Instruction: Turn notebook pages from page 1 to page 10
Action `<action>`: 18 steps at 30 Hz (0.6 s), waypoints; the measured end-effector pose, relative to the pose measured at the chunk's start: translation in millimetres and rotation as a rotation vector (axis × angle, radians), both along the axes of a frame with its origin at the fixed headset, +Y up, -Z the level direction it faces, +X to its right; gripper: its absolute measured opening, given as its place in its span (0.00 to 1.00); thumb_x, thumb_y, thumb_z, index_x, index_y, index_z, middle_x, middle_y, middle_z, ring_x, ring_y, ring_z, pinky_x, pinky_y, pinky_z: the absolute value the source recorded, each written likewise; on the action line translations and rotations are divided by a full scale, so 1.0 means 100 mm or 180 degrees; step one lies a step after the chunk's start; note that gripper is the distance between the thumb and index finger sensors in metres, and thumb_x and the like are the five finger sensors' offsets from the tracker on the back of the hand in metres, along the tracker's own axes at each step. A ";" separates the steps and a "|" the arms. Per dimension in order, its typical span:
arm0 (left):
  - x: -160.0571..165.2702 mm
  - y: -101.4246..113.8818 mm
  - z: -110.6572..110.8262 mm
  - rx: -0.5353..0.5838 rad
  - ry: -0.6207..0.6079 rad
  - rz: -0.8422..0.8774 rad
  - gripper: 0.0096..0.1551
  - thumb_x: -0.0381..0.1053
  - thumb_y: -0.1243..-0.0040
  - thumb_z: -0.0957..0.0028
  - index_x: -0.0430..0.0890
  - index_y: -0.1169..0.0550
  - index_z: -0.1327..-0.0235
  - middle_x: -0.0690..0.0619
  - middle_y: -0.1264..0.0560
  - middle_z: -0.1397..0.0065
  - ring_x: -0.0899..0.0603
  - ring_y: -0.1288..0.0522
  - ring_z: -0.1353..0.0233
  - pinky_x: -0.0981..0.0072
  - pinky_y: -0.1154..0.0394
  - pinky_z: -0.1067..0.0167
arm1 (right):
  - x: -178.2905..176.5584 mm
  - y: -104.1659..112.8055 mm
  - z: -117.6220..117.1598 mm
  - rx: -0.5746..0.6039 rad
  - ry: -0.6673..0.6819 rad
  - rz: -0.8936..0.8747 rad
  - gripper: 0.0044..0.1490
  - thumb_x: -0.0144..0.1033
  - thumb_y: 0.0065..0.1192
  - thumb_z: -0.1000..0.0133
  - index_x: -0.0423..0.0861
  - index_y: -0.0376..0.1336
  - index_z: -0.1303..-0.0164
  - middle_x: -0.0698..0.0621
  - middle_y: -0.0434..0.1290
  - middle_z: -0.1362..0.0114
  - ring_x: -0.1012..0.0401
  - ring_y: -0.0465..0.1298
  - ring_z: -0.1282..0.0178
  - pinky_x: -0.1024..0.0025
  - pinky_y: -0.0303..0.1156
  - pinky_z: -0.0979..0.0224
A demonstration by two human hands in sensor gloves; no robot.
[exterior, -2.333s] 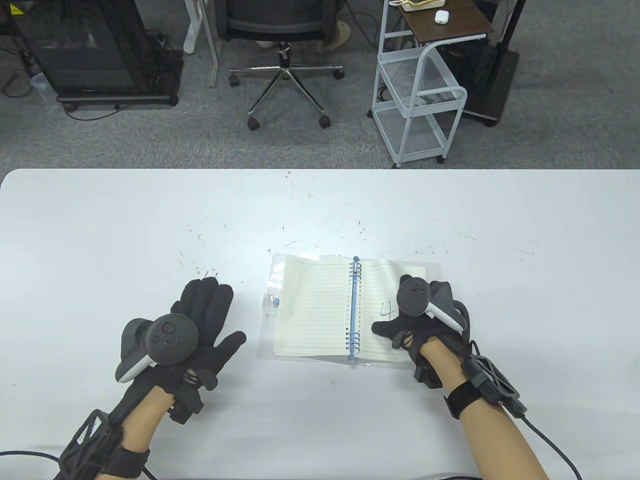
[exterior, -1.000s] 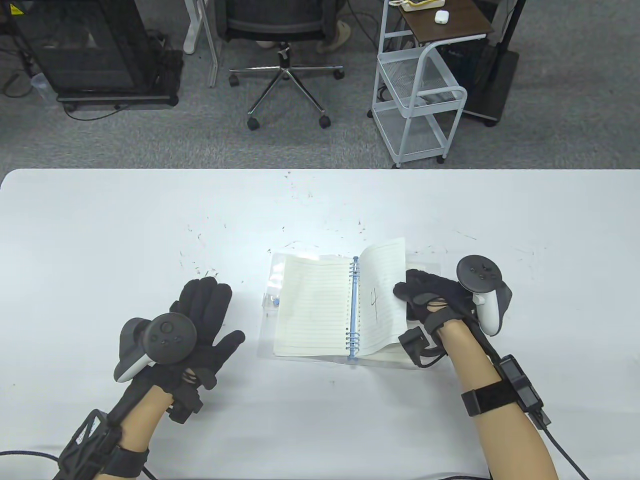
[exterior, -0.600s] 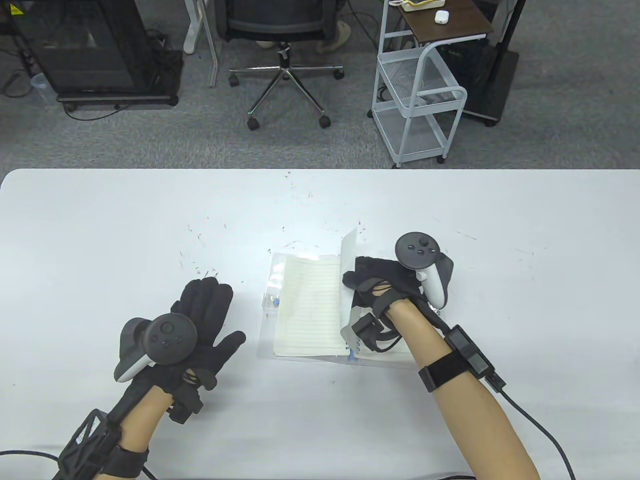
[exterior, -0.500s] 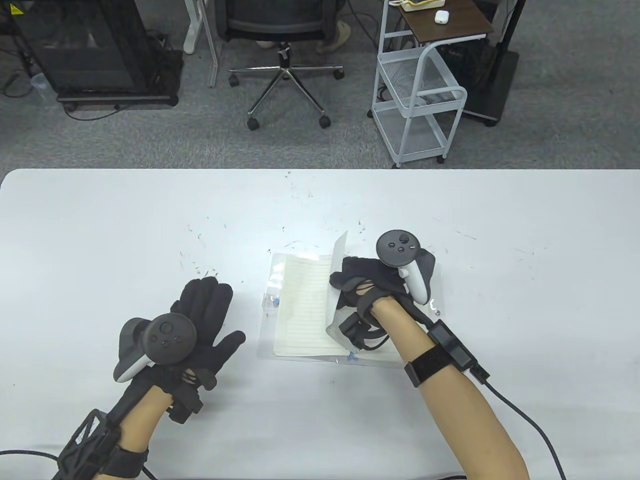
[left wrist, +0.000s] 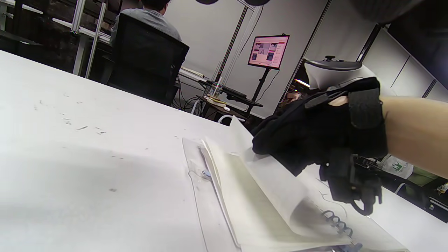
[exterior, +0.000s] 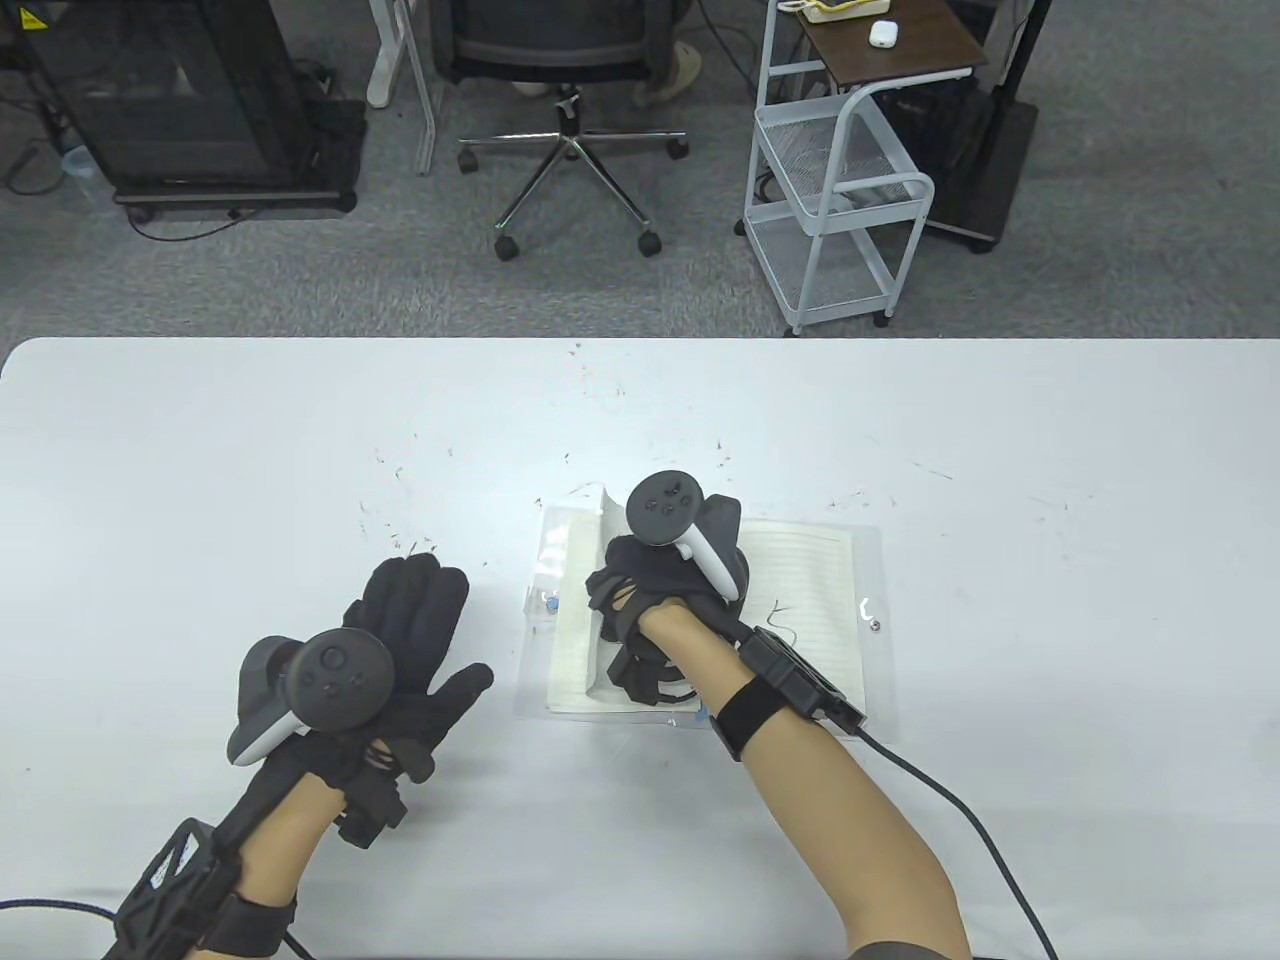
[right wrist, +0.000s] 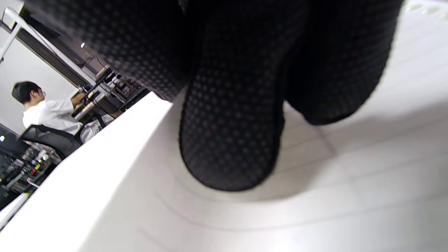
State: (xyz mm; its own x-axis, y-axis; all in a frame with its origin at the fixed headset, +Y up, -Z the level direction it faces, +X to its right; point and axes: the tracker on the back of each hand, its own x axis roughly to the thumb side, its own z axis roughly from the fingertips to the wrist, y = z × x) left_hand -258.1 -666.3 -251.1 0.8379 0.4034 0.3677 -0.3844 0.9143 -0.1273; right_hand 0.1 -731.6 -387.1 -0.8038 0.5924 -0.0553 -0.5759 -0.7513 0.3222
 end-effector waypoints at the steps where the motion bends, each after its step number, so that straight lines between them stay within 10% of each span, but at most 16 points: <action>1: 0.00 0.00 0.00 -0.0006 -0.0001 -0.0006 0.53 0.74 0.50 0.51 0.51 0.49 0.17 0.45 0.55 0.14 0.29 0.59 0.13 0.26 0.51 0.26 | -0.03 -0.04 -0.01 0.0012 0.0035 0.0096 0.36 0.36 0.76 0.51 0.31 0.62 0.42 0.41 0.85 0.54 0.64 0.92 0.69 0.61 0.85 0.58; 18: 0.01 0.01 0.00 -0.0038 0.0022 -0.0034 0.53 0.74 0.50 0.51 0.51 0.49 0.17 0.45 0.55 0.14 0.29 0.59 0.13 0.26 0.51 0.26 | 0.44 0.04 0.11 0.0101 0.0055 -0.0272 0.42 0.51 0.68 0.47 0.33 0.57 0.36 0.35 0.80 0.44 0.55 0.90 0.59 0.53 0.82 0.51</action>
State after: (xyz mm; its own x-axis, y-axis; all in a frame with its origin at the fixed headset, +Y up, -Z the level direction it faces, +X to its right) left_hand -257.1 -665.8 -250.9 0.8447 0.3988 0.3570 -0.3756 0.9168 -0.1354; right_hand 44.3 -727.5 -375.8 -0.7509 0.6600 -0.0219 -0.6328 -0.7097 0.3096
